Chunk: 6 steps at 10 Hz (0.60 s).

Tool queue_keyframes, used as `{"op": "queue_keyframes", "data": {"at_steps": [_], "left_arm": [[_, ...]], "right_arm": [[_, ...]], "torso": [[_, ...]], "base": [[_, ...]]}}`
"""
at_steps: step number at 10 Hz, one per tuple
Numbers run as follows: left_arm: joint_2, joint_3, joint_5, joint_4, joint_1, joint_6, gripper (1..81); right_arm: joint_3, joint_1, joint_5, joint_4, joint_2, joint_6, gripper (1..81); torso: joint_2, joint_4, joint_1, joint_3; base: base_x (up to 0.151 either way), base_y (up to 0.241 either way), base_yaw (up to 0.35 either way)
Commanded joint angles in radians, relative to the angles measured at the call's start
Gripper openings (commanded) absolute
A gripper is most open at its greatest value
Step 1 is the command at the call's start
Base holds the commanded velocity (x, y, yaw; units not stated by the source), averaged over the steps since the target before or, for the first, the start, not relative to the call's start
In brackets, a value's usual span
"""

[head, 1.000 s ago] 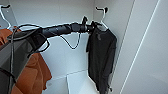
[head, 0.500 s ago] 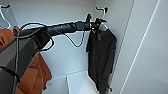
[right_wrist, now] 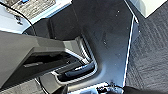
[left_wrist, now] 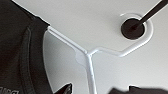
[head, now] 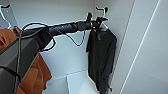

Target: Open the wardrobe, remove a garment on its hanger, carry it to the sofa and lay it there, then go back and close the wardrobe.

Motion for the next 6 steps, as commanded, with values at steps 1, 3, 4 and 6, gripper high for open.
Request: {"op": "queue_keyframes", "data": {"at_steps": [1, 3, 4, 6], "left_arm": [[0.025, -0.027, -0.044, 0.040, -0.191, 0.004, 81.1], [0.067, -0.082, -0.049, 0.066, -0.186, 0.004, 81.1], [0.081, -0.100, -0.049, 0.069, -0.182, 0.004, 81.1], [0.107, -0.145, -0.050, 0.093, -0.182, 0.004, 81.1]], "right_arm": [[0.008, 0.014, -0.060, 0.006, 0.005, -0.002, 81.1], [0.008, 0.005, -0.060, 0.005, 0.014, -0.003, 81.1], [0.008, 0.003, -0.060, 0.005, 0.017, -0.003, 81.1], [0.008, 0.003, -0.060, 0.006, 0.023, -0.003, 81.1]], "torso": [[0.000, 0.000, 0.000, 0.000], [0.000, 0.000, 0.000, 0.000], [0.000, 0.000, 0.000, 0.000], [0.000, 0.000, 0.000, 0.000]], "base": [[0.000, 0.000, 0.000], [0.000, 0.000, 0.000], [0.000, 0.000, 0.000], [0.000, 0.000, 0.000]]}}
